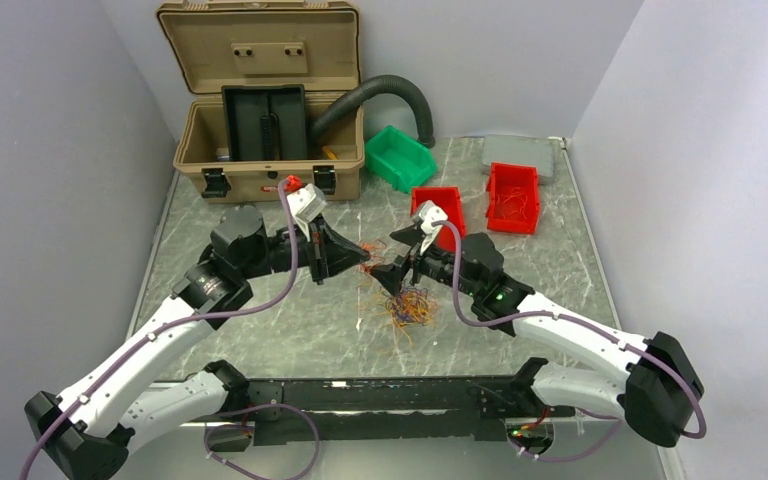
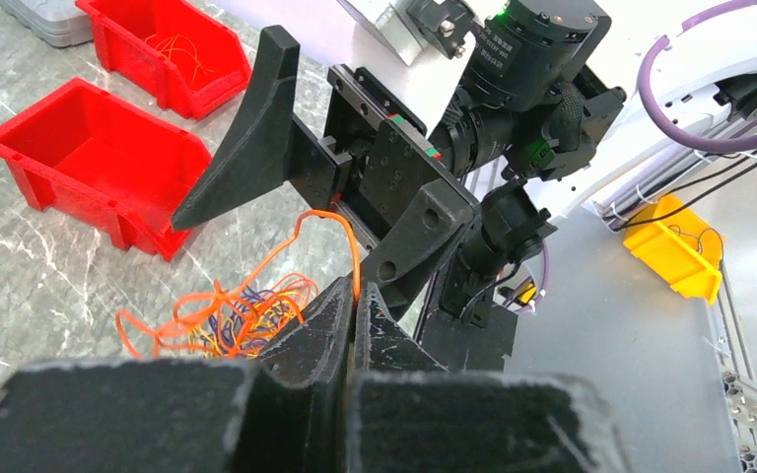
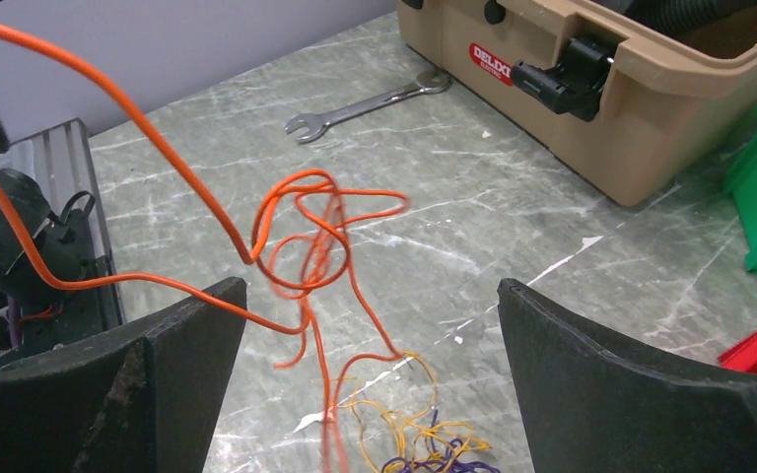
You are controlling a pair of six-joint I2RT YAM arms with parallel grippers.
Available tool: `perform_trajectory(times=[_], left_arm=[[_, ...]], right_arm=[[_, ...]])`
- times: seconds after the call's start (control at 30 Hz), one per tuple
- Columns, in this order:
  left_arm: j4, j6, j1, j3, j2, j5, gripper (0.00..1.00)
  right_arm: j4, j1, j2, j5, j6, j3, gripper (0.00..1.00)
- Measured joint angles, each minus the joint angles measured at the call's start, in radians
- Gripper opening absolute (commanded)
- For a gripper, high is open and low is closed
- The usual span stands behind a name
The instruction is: Untangle the cables
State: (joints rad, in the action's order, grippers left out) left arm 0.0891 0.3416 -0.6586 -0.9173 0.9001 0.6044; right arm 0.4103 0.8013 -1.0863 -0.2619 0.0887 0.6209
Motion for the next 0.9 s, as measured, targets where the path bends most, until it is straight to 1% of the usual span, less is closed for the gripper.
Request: perform_trajectory(times=[0.2, 0.4, 0.53, 0.57, 0.6, 0.63, 0.67, 0.7, 0.73, 0.77, 0.9], left_arm=[[-0.002, 0.007, 0.000, -0.001, 0.009, 0.021, 0.02], [-0.002, 0.016, 0.000, -0.003, 0.013, 0.039, 0.02], [-0.002, 0.020, 0.000, -0.005, 0.013, 0.055, 0.02], [-0.003, 0.021, -0.001, -0.005, 0.013, 0.058, 0.02], [-0.003, 0.024, -0.001, -0.006, 0.013, 0.064, 0.01], [-0.003, 0.027, -0.001, -0.007, 0.014, 0.068, 0.01], [-0.006, 0.032, -0.001, -0.009, 0.014, 0.074, 0.00], [-0.010, 0.037, -0.001, -0.010, 0.016, 0.079, 0.00], [-0.014, 0.043, -0.001, -0.012, 0.018, 0.086, 0.00], [-0.020, 0.048, -0.001, -0.014, 0.021, 0.092, 0.00], [-0.025, 0.075, 0.003, -0.016, 0.025, 0.092, 0.06]], right_arm=[[0.000, 0.000, 0.018, -0.002, -0.027, -0.010, 1.00], [0.003, 0.000, 0.010, -0.060, -0.053, -0.009, 1.00], [0.009, 0.000, -0.018, -0.119, -0.055, 0.003, 0.95], [0.010, 0.000, -0.027, -0.131, -0.055, 0.010, 0.91], [0.012, 0.000, -0.039, -0.143, -0.054, 0.018, 0.84], [0.018, 0.000, -0.044, -0.149, -0.055, 0.021, 0.67], [0.025, 0.001, -0.048, -0.160, -0.053, 0.024, 0.43], [0.030, 0.001, -0.049, -0.166, -0.058, 0.025, 0.22], [0.036, 0.001, -0.049, -0.170, -0.057, 0.027, 0.04], [0.039, 0.001, -0.049, -0.174, -0.052, 0.033, 0.00], [0.043, 0.001, -0.049, -0.177, -0.036, 0.055, 0.00]])
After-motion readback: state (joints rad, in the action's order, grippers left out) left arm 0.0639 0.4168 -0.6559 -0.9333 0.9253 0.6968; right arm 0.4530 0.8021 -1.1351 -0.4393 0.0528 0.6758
